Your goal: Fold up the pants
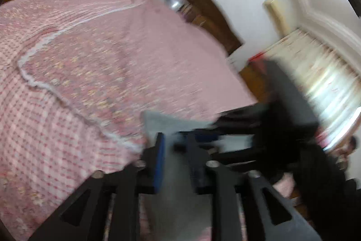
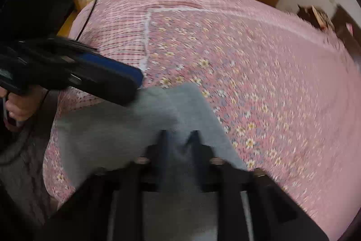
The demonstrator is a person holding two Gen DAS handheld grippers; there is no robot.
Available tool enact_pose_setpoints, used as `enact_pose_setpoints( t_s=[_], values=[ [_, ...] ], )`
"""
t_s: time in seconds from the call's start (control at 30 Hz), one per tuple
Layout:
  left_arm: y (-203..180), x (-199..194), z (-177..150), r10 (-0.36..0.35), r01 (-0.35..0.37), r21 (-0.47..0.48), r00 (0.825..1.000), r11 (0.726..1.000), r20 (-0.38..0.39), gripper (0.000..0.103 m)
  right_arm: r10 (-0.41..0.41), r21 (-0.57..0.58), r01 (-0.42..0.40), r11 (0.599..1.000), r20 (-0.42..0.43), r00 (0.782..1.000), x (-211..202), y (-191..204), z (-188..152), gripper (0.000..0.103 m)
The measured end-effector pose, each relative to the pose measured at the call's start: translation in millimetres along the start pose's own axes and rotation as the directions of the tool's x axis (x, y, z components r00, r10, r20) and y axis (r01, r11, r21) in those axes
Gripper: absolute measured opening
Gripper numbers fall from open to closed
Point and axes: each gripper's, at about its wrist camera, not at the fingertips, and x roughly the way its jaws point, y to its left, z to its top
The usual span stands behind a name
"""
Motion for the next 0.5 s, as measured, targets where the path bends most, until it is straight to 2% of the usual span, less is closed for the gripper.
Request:
enact_pose_setpoints(
  t_s=[0.03,0.13,0.2,0.23,0.27,0.3,0.37,0.43,0.5],
  values=[
    [-1.1,3.2,-1.7,0.028,-0.028,0.005,1.0,1.0,-0.014,0.041,-0.006,-0.013,0.006,1.0,0.015,1.0,-4.9,3.1,0.3,0.008],
    [-3.2,0.7,-7.8,0.025,-0.025,0.013,0.999,1.0,-0.028,0.041,-0.027,0.028,0.025,0.999,0.075,0.997,-20.6,-6.3,1.5,0.008],
    [-8.0,6.3,-5.4,-0.002,0.002,0.013,1.0,1.0,-0.017,0.026,-0.036,0.074,0.028,0.997,0.115,0.993,-28.0,-15.4,3.3,0.008],
    [-16.3,3.1,-4.5,0.012,-0.013,0.044,1.0,0.999,0.015,0.009,-0.043,0.083,0.033,0.996,0.121,0.992,-27.5,-17.9,5.1,0.008],
    [-22.6,2.0,-1.7,0.022,-0.025,0.066,0.999,0.998,0.039,0.007,-0.057,0.095,0.046,0.994,0.121,0.991,-27.0,-20.1,5.0,0.008],
    [-29.0,5.1,2.1,0.022,-0.027,0.083,0.998,0.996,0.06,0.007,-0.061,0.1,0.049,0.994,0.12,0.991,-20.4,-22.8,10.2,0.008],
    [-33.7,17.0,7.1,0.009,-0.014,0.082,0.999,0.997,0.052,0.007,-0.069,0.109,0.057,0.992,0.106,0.992,-14.3,-22.9,9.8,0.008],
    [-32.5,30.7,9.7,0.07,-0.07,0.062,0.997,0.996,0.016,0.008,-0.105,0.084,0.099,0.992,0.069,0.992,-0.4,-19.9,11.1,0.008],
    [-28.1,43.1,10.8,0.21,-0.21,0.026,0.978,0.977,-0.007,0.029,-0.137,0.057,0.134,0.989,0.042,0.99,13.6,-15.2,13.6,0.008]
  ],
)
